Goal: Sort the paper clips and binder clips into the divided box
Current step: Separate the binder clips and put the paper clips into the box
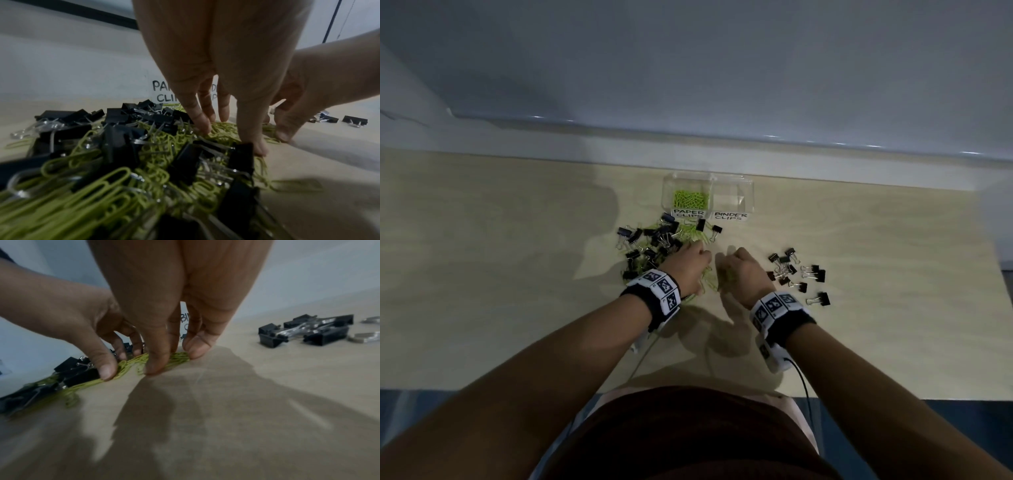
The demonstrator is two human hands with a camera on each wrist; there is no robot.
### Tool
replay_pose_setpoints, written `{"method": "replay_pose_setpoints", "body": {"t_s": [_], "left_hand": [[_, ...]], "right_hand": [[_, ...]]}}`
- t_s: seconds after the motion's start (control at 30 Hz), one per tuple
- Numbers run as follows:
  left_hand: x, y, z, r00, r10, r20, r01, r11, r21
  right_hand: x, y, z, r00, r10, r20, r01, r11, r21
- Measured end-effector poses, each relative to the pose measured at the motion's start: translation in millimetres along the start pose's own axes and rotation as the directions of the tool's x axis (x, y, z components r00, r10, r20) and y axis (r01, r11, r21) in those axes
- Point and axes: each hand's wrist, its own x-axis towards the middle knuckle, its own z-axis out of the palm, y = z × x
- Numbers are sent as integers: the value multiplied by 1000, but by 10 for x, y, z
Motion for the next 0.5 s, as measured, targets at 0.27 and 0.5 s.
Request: {"method": "replay_pose_setpoints", "body": {"t_s": [0.27, 0.5], "left_hand": [[61, -7, -31, 999, 30, 35, -29, 999, -29], [45, 25, 49, 995, 97, 19, -99, 985, 141]], "right_hand": [[-12, -30, -48, 998, -55, 29, 55, 998, -16], [-191, -187, -176, 987, -124, 106, 146, 961, -234]]}}
